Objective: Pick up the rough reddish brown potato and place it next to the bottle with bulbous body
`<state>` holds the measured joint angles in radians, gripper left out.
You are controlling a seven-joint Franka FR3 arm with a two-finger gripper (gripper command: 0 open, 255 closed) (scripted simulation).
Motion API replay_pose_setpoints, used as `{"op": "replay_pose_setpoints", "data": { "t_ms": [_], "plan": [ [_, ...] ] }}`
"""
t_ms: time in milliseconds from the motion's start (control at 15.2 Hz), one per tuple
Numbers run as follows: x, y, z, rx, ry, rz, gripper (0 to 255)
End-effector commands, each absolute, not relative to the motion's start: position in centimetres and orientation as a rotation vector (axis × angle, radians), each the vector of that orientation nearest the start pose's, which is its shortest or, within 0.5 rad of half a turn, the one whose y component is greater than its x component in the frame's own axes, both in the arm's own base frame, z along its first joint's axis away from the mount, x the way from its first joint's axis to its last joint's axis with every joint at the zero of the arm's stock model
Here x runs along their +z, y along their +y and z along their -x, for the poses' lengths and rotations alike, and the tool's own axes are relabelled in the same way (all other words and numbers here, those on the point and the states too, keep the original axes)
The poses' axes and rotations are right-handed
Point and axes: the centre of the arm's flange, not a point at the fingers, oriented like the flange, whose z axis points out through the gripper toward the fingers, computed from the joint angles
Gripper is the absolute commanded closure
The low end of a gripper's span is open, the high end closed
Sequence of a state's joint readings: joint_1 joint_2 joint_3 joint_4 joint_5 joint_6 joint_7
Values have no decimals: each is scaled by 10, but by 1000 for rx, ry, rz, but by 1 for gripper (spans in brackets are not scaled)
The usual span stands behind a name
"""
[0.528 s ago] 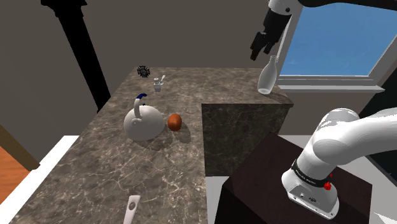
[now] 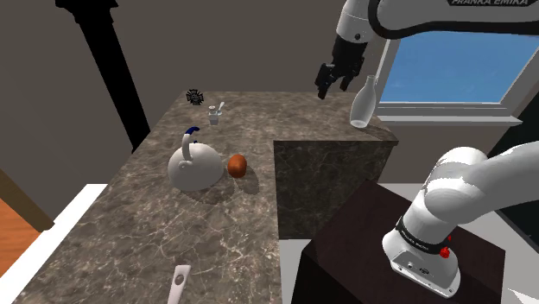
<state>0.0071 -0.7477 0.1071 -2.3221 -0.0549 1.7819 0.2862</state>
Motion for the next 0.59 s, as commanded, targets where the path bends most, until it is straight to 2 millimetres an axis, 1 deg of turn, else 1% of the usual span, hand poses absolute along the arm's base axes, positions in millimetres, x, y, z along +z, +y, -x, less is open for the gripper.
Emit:
{"op": "replay_pose_setpoints", "data": {
  "t_ms": [0, 528],
  "plan": [
    [597, 66, -347, -349, 367, 3190, 0],
    [535, 141, -397, -293, 612, 3163, 0]
  ]
}}
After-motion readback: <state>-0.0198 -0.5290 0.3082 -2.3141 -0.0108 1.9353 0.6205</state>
